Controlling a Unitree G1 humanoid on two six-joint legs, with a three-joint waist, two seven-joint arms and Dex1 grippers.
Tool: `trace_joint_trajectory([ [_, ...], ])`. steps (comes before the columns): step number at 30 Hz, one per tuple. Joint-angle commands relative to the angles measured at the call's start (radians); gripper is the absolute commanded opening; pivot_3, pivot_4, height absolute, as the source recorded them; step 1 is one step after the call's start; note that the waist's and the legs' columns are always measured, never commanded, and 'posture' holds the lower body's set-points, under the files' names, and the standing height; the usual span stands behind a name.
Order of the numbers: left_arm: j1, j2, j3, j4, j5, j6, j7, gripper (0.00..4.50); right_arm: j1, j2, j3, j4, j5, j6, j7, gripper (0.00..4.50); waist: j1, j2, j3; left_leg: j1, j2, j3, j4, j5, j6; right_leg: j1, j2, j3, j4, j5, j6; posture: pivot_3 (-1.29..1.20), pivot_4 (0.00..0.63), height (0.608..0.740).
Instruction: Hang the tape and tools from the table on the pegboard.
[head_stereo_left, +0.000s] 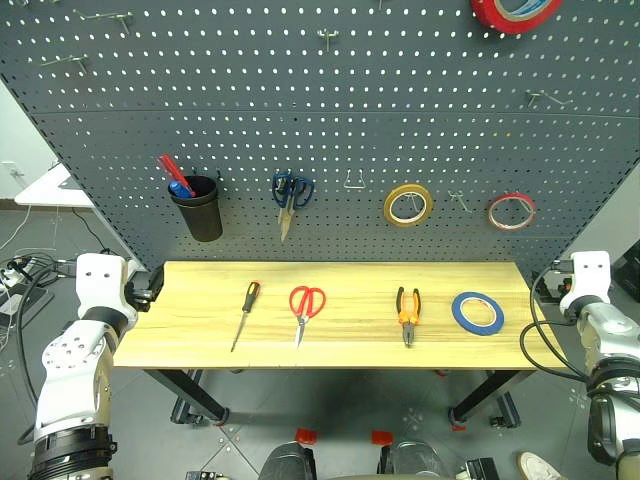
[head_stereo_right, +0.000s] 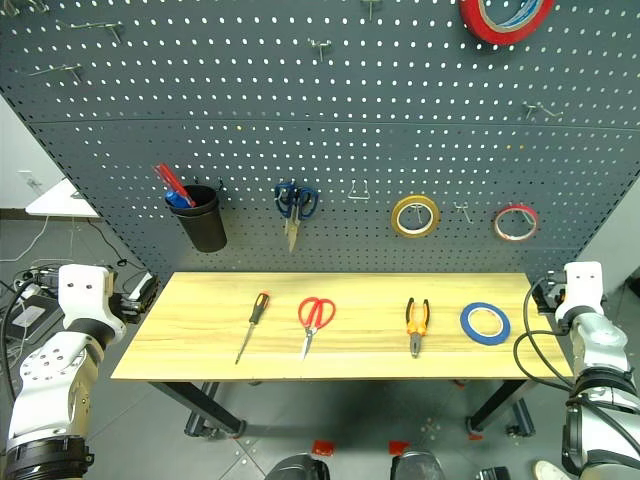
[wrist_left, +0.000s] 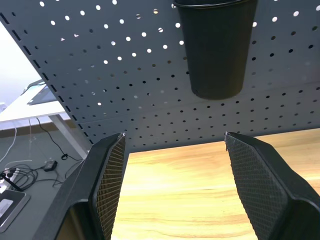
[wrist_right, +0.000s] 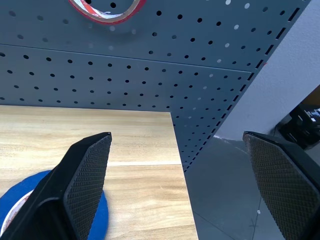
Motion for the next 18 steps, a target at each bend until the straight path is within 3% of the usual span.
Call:
trace_joint_trajectory([
  [1, -0.014, 0.012, 0.015, -0.014, 0.004, -0.027, 0.009, 3.34, -0.028, -0.021, -0.013, -0.013, 0.008, -0.024, -0.007, 4.5, 0.0, 0.0, 0.0, 0.0, 0.0, 0.0, 0.0, 0.0, 0.0, 0.0, 0.0, 0.0, 0.0, 0.0, 0.0, -0.12, 0.0, 0.74],
  [4, -0.015, 0.003, 0.025, -0.012, -0.005, -0.027, 0.016, 3.34, -0.03, -0.018, -0.004, -0.011, -0.002, -0.024, -0.016, 4.5, 0.0, 0.0, 0.0, 0.0, 0.0, 0.0, 0.0, 0.0, 0.0, 0.0, 0.0, 0.0, 0.0, 0.0, 0.0, -0.12, 0.0, 0.74],
  [9, 0.022, 0.009, -0.002, -0.023, 0.027, -0.029, 0.014, 3.34, -0.001, 0.014, 0.075, -0.076, -0.032, 0.021, 0.088, 4.5, -0.003, 0.0, 0.0, 0.0, 0.0, 0.0, 0.0, 0.0, 0.0, 0.0, 0.0, 0.0, 0.0, 0.0, 0.0, -0.12, 0.0, 0.74],
  [15, 0.065, -0.032, -0.04, -0.111, -0.004, 0.023, -0.022, 3.34, 0.066, 0.042, 0.12, -0.228, -0.033, 0.075, 0.153, 4.5, 0.0, 0.0, 0.0, 0.0, 0.0, 0.001, 0.0, 0.0, 0.0, 0.0, 0.0, 0.001, 0.0, 0.0, 0.0, -0.14, 0.0, 0.74],
  [18, 0.06, -0.063, -0.118, -0.202, -0.011, 0.087, -0.043, 3.34, 0.123, 0.055, 0.165, -0.39, -0.027, 0.177, 0.226, 4.5, 0.004, 0.0, 0.002, 0.0, 0.0, 0.0, 0.0, -0.003, -0.005, -0.001, 0.0, 0.001, 0.0, 0.0, 0.0, -0.15, 0.025, 0.74],
])
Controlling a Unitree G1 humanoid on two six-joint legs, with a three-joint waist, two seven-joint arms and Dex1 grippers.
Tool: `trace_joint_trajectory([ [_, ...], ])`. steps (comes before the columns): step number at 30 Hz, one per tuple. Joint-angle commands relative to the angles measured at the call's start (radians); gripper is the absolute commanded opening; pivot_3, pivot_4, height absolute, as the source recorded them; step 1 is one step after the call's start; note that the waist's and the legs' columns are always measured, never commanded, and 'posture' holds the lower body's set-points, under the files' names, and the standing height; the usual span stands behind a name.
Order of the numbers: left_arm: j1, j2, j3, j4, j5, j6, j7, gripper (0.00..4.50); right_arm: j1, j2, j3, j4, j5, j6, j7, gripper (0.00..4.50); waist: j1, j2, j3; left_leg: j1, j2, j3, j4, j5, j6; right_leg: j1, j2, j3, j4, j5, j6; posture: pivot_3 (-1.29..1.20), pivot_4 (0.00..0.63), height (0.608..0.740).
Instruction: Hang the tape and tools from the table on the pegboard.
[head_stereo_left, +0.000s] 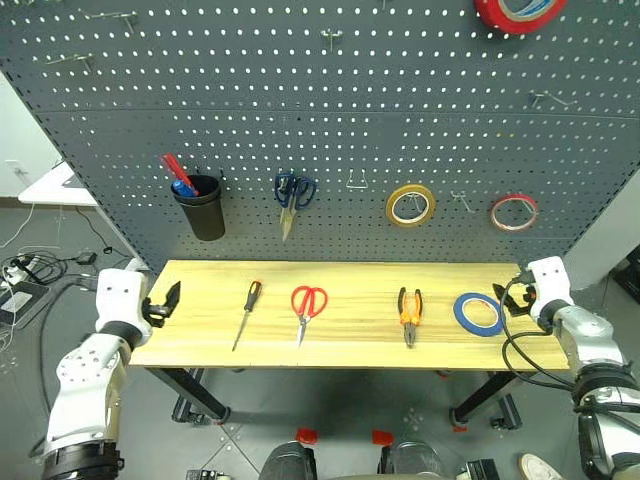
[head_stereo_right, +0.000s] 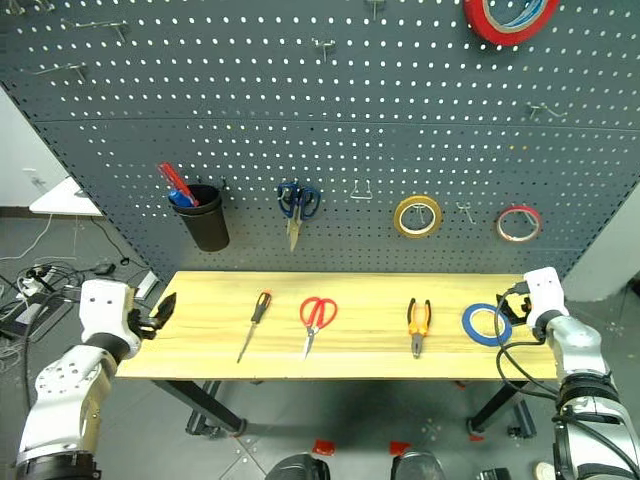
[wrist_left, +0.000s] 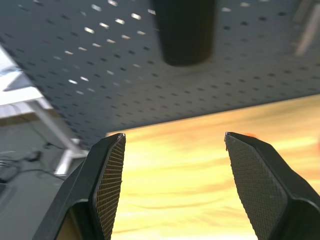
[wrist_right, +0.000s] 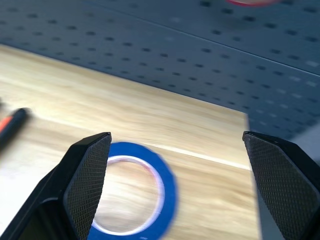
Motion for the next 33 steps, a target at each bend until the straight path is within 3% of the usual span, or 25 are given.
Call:
trace_joint_trajectory([
  [1, -0.028, -0.027, -0.082, -0.148, -0.011, 0.072, -0.014, 3.34, 0.047, 0.003, 0.038, -0.217, 0.026, 0.127, 0.091, 4.5, 0.001, 0.001, 0.004, 0.001, 0.0, 0.0, 0.0, 0.0, 0.0, -0.001, 0.0, 0.0, 0.0, 0.0, 0.0, -0.16, 0.041, 0.74],
  [5, -0.039, -0.003, -0.256, -0.247, 0.086, 0.117, -0.059, 3.34, 0.087, -0.011, 0.071, -0.385, 0.003, 0.278, 0.101, 4.5, 0.003, 0.004, 0.022, 0.001, 0.0, 0.0, 0.001, 0.0, -0.001, -0.001, 0.0, 0.001, 0.0, 0.0, 0.0, -0.18, 0.088, 0.74],
  [9, -0.084, 0.0, -0.341, -0.262, 0.069, 0.093, -0.159, 3.34, 0.095, -0.028, 0.112, -0.483, -0.013, 0.411, 0.126, 4.5, 0.0, 0.008, 0.056, 0.0, 0.0, 0.004, 0.0, 0.0, 0.0, -0.002, 0.001, 0.006, 0.001, 0.0, 0.0, -0.22, 0.139, 0.74],
  [16, -0.191, 0.025, -0.452, -0.257, 0.014, 0.114, -0.382, 3.34, 0.012, -0.027, 0.201, -0.437, -0.061, 0.528, 0.158, 4.5, -0.004, 0.004, 0.118, -0.002, 0.005, 0.014, -0.001, 0.002, 0.006, -0.009, 0.005, 0.016, 0.001, 0.0, 0.0, -0.26, 0.215, 0.74],
  [22, -0.332, 0.015, -0.546, -0.19, 0.012, 0.111, -0.532, 3.34, -0.153, 0.004, 0.268, -0.213, -0.116, 0.501, 0.168, 4.5, -0.006, -0.002, 0.172, -0.009, 0.009, 0.022, 0.0, 0.002, 0.008, -0.02, 0.008, 0.021, 0.002, 0.001, 0.0, -0.26, 0.277, 0.74],
  [30, -0.402, -0.013, -0.627, -0.191, 0.029, 0.08, -0.602, 3.34, -0.357, 0.042, 0.314, 0.138, -0.167, 0.457, 0.23, 4.5, -0.006, -0.005, 0.228, -0.011, 0.014, 0.028, 0.0, 0.002, 0.006, -0.024, 0.012, 0.024, 0.001, 0.004, -0.005, -0.22, 0.323, 0.74],
  [33, -0.398, -0.013, -0.639, -0.207, 0.03, 0.079, -0.612, 3.38, -0.404, 0.051, 0.357, 0.23, -0.216, 0.431, 0.258, 3.93, -0.006, -0.008, 0.239, -0.011, 0.016, 0.029, 0.0, 0.003, 0.003, -0.024, 0.013, 0.024, 0.001, 0.004, -0.005, -0.21, 0.331, 0.74],
])
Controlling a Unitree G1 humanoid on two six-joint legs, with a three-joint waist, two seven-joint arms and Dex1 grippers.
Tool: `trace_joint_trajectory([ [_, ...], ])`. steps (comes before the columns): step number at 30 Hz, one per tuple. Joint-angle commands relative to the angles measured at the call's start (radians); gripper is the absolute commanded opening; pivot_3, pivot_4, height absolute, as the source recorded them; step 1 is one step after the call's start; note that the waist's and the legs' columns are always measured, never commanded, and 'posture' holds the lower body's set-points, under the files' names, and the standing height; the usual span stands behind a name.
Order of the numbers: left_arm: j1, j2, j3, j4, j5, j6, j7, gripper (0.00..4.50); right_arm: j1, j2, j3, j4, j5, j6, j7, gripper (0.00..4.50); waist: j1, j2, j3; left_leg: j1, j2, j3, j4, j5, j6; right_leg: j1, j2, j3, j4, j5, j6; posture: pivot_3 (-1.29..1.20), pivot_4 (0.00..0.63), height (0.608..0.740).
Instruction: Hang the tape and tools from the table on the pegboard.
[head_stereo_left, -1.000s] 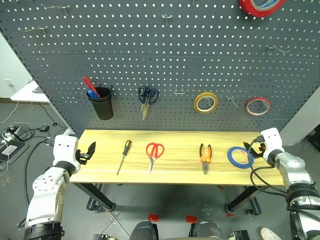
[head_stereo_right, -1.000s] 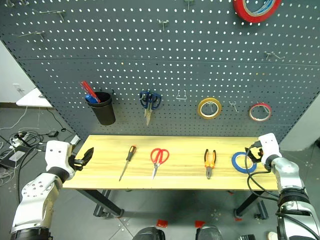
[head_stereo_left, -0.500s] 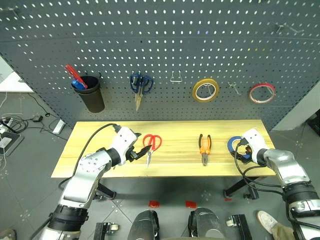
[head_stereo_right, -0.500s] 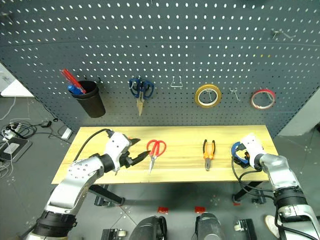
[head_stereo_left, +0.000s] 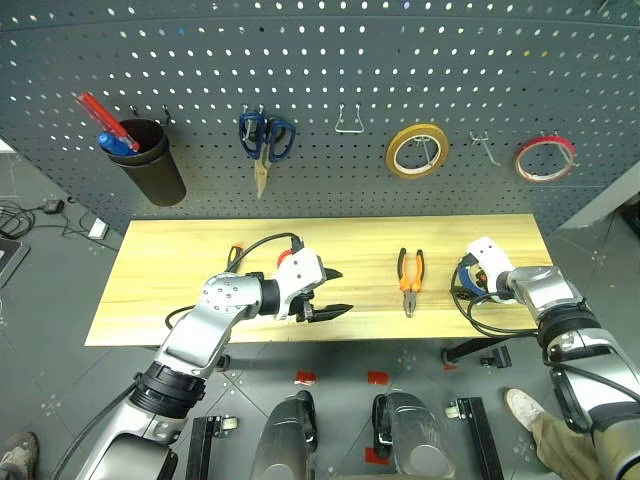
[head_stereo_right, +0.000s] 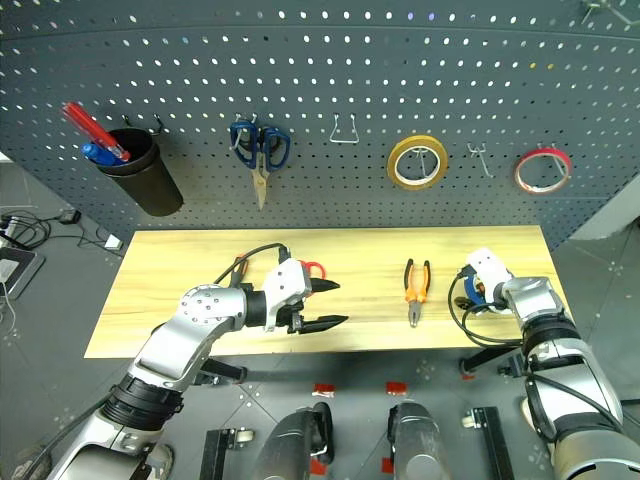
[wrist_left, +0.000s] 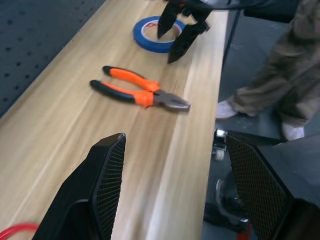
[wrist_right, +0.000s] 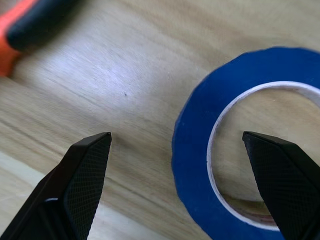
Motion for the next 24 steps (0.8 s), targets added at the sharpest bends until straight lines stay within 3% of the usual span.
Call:
trace_joint_trajectory([
  [1, 0.002, 0.0, -0.012, -0.047, 0.002, -0.02, -0.015, 3.38, -0.035, 0.009, 0.042, 0.095, -0.058, -0.03, 0.029, 3.63, 0.0, -0.002, 0.003, 0.0, 0.0, 0.0, 0.0, 0.0, 0.0, 0.0, 0.0, 0.0, 0.0, 0.0, 0.0, -0.21, 0.331, 0.74],
  [8, 0.015, -0.029, 0.01, -0.068, -0.016, -0.039, 0.012, 3.38, -0.022, 0.021, 0.068, 0.129, -0.118, -0.102, -0.058, 1.13, 0.006, -0.004, 0.003, 0.0, 0.0, -0.001, 0.002, -0.002, 0.001, 0.002, 0.0, 0.0, 0.0, 0.001, 0.001, -0.19, 0.299, 0.74],
  [10, 0.011, -0.036, 0.021, -0.079, -0.036, -0.025, 0.015, 3.38, -0.001, 0.007, 0.053, 0.088, -0.118, -0.127, -0.096, 0.68, 0.008, -0.005, 0.003, 0.001, 0.001, -0.001, 0.003, -0.002, 0.001, 0.002, -0.001, 0.0, 0.0, 0.001, 0.001, -0.19, 0.282, 0.74],
  [14, -0.007, -0.063, 0.045, -0.085, -0.06, -0.021, 0.04, 3.38, 0.114, -0.068, -0.032, -0.188, -0.083, -0.128, -0.142, 0.68, 0.028, -0.004, 0.002, 0.0, 0.0, -0.001, 0.003, 0.0, -0.002, 0.001, -0.001, 0.0, 0.001, 0.001, 0.003, -0.22, 0.262, 0.74],
  [17, -0.038, -0.099, 0.069, -0.08, -0.07, -0.034, 0.072, 3.38, 0.347, -0.135, -0.15, -0.665, -0.088, -0.118, -0.219, 0.68, 0.047, -0.001, 0.001, -0.004, 0.0, -0.001, 0.003, 0.0, -0.002, -0.003, -0.001, -0.001, 0.001, 0.002, 0.001, -0.23, 0.256, 0.74],
  [21, -0.079, -0.144, 0.09, -0.083, -0.104, -0.026, 0.09, 3.38, 0.589, -0.122, -0.266, -1.127, -0.137, -0.131, -0.333, 0.68, 0.049, -0.001, 0.001, -0.006, 0.0, 0.003, 0.002, 0.0, -0.003, -0.006, -0.001, -0.001, 0.001, 0.002, 0.001, -0.27, 0.253, 0.74],
  [24, -0.104, -0.161, 0.099, -0.081, -0.116, -0.022, 0.092, 3.38, 0.693, -0.096, -0.289, -1.328, -0.173, -0.141, -0.382, 0.68, 0.035, -0.001, 0.0, -0.005, 0.002, 0.003, 0.001, 0.0, -0.003, -0.006, 0.001, -0.002, 0.001, 0.0, 0.004, -0.28, 0.256, 0.74],
])
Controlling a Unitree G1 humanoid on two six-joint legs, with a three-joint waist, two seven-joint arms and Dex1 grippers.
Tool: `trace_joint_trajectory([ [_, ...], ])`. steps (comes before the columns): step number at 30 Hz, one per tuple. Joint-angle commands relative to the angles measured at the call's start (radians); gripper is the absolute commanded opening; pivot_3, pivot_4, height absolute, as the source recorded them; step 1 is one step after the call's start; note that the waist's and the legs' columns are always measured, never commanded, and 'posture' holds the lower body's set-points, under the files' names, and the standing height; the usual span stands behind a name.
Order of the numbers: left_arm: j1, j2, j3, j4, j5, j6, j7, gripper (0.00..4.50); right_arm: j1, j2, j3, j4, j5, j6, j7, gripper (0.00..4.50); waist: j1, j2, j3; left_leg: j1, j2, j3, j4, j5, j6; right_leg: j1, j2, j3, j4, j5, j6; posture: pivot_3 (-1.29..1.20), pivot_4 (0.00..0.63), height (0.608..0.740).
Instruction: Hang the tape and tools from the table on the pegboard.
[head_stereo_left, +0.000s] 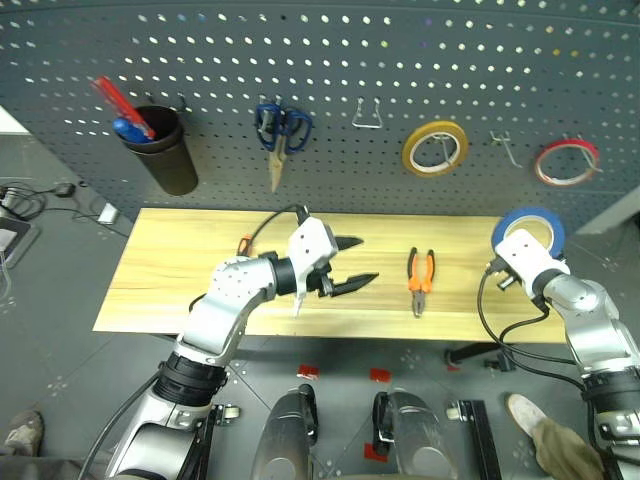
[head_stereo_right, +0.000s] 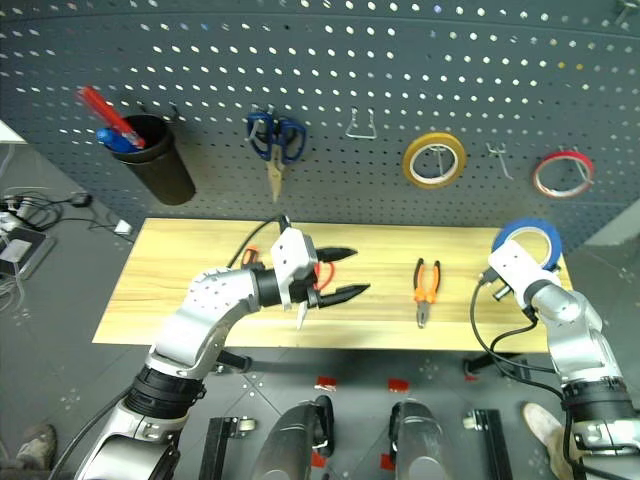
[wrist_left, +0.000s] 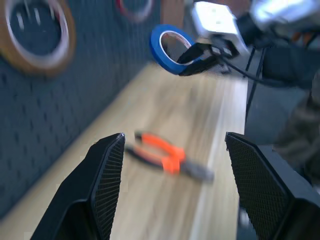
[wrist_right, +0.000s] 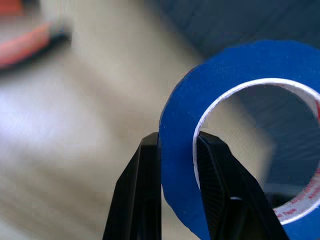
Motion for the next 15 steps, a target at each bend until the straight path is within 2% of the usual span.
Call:
trace_joint_trajectory([
  [1, -0.02, -0.01, 0.021, -0.033, -0.029, -0.005, 0.003, 3.38, 0.062, 0.016, -0.035, -0.207, -0.042, -0.024, -0.056, 0.68, -0.012, 0.0, 0.0, 0.0, 0.0, 0.0, 0.0, 0.0, 0.0, 0.0, 0.0, 0.0, 0.0, -0.002, 0.003, -0.3, 0.259, 0.74],
  [5, -0.08, -0.027, 0.018, 0.019, -0.021, -0.026, 0.001, 3.38, 0.05, 0.06, -0.02, -0.295, -0.062, -0.084, -0.107, 0.68, -0.02, 0.0, 0.0, 0.001, 0.0, 0.0, 0.001, 0.0, 0.001, 0.0, 0.0, 0.002, 0.001, -0.001, 0.004, -0.3, 0.262, 0.74],
  [12, -0.13, -0.05, 0.011, 0.076, -0.006, -0.053, 0.005, 3.38, -0.242, 0.094, 0.015, 0.046, 0.021, -0.163, -0.077, 0.68, -0.045, -0.001, 0.0, 0.002, 0.0, 0.002, 0.003, -0.001, 0.004, 0.0, 0.003, 0.01, 0.001, 0.0, 0.005, -0.3, 0.263, 0.74],
  [15, -0.131, -0.054, 0.009, 0.085, -0.002, -0.059, 0.007, 3.38, -0.313, 0.099, 0.025, 0.176, 0.036, -0.212, -0.068, 0.68, -0.046, -0.001, 0.0, 0.002, 0.001, 0.006, 0.002, 0.0, 0.001, -0.003, 0.003, 0.014, 0.004, 0.004, -0.001, -0.3, 0.263, 0.74],
])
